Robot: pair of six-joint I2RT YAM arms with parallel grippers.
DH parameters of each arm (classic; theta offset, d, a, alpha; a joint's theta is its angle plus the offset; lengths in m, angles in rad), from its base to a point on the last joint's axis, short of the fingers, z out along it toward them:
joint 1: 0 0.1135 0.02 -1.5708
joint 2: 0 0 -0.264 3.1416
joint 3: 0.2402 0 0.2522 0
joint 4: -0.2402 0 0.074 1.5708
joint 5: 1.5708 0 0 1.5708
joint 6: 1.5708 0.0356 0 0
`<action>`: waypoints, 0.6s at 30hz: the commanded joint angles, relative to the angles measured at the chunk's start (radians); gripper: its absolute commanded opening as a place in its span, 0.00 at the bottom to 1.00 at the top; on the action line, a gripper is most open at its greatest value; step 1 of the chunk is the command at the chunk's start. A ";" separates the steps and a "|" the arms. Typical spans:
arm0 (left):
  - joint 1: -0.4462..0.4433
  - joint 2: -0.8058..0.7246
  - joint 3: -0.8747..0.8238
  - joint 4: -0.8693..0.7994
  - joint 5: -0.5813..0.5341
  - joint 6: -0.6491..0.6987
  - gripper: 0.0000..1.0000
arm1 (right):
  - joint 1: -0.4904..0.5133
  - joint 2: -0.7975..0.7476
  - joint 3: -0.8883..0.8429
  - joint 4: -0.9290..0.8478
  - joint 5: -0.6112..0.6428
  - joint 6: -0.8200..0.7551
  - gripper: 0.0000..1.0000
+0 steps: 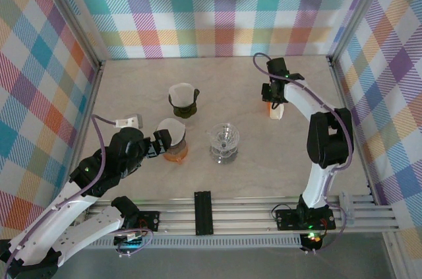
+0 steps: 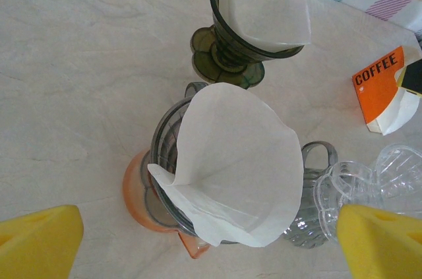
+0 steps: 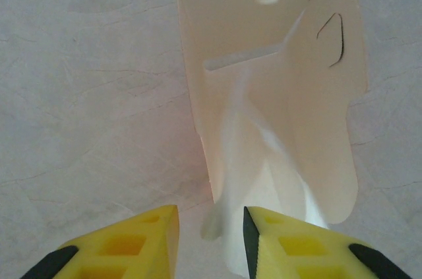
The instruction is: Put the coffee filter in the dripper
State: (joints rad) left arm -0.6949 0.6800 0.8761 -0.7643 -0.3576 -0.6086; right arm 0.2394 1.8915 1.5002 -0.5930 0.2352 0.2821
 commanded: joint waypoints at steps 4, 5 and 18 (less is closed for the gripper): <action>0.012 0.003 0.007 0.006 0.004 0.008 0.98 | 0.006 -0.012 0.031 -0.016 0.016 -0.014 0.29; 0.014 0.003 0.007 0.008 0.003 0.008 0.98 | 0.006 -0.013 0.031 -0.017 0.018 -0.016 0.28; 0.013 0.003 0.004 0.012 0.011 0.005 0.99 | 0.007 -0.059 0.008 -0.011 0.032 -0.012 0.21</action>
State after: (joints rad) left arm -0.6949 0.6815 0.8761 -0.7639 -0.3565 -0.6086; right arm 0.2417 1.8778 1.5013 -0.5957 0.2539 0.2745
